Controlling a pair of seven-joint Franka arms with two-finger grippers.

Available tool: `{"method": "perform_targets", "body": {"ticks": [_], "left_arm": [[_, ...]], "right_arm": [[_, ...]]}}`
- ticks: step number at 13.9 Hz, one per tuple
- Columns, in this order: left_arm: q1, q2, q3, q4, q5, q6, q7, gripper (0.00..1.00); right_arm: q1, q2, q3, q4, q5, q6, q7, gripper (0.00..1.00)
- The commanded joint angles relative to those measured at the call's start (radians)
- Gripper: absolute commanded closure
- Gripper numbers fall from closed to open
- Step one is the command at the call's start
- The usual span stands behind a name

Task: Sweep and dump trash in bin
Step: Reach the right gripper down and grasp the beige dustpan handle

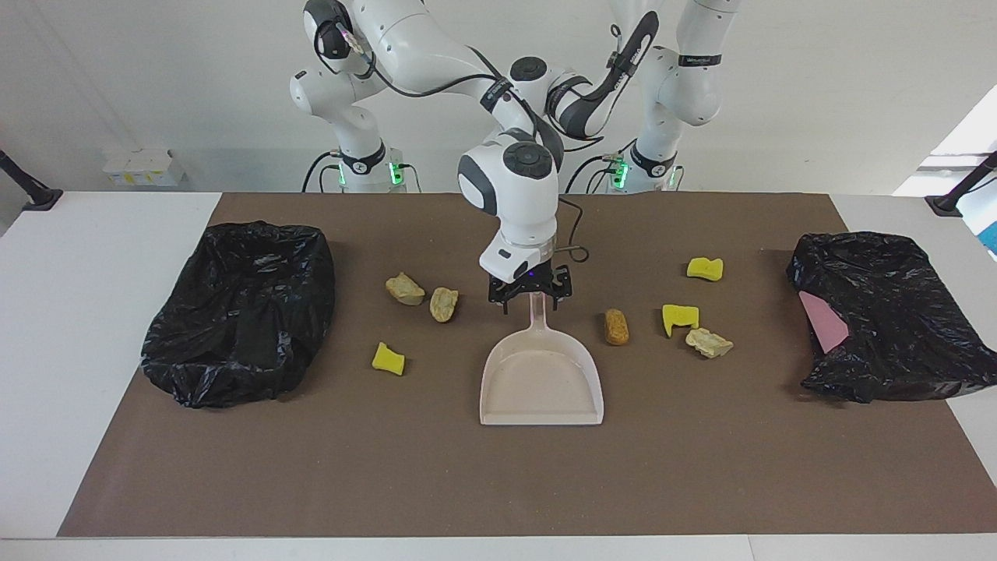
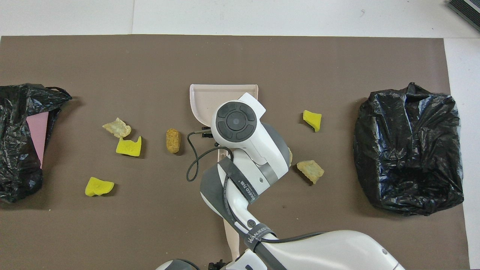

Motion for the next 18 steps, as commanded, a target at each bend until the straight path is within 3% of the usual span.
{"method": "perform_targets", "body": {"ticks": [1,3,9,11,14,16,18], "left_arm": [[-0.022,-0.023,0.010,-0.016,-0.009,0.014,-0.027,0.24],[-0.018,-0.026,0.011,-0.013,-0.005,0.003,-0.027,0.44],[0.031,-0.045,0.014,0.027,0.006,-0.094,-0.025,0.54],[0.031,-0.049,0.013,0.025,0.006,-0.098,-0.025,0.97],[0.033,-0.051,0.013,0.025,0.006,-0.102,-0.025,1.00],[0.041,-0.052,0.016,0.025,0.006,-0.108,-0.025,1.00],[0.086,-0.098,0.013,0.025,0.006,-0.158,-0.025,1.00]], "right_arm": [[-0.005,0.009,0.005,0.009,0.012,0.012,0.001,0.00],[0.007,0.042,0.005,0.009,0.008,0.023,0.002,0.00],[0.024,0.033,0.005,-0.030,0.011,0.005,0.002,0.16],[0.024,0.032,0.005,-0.029,0.011,0.002,0.008,0.35],[0.024,0.023,0.003,-0.023,0.009,-0.014,0.014,0.66],[0.023,0.018,0.003,-0.024,0.005,-0.017,0.014,0.98],[0.023,0.009,0.003,-0.027,0.000,-0.017,-0.004,1.00]]}}
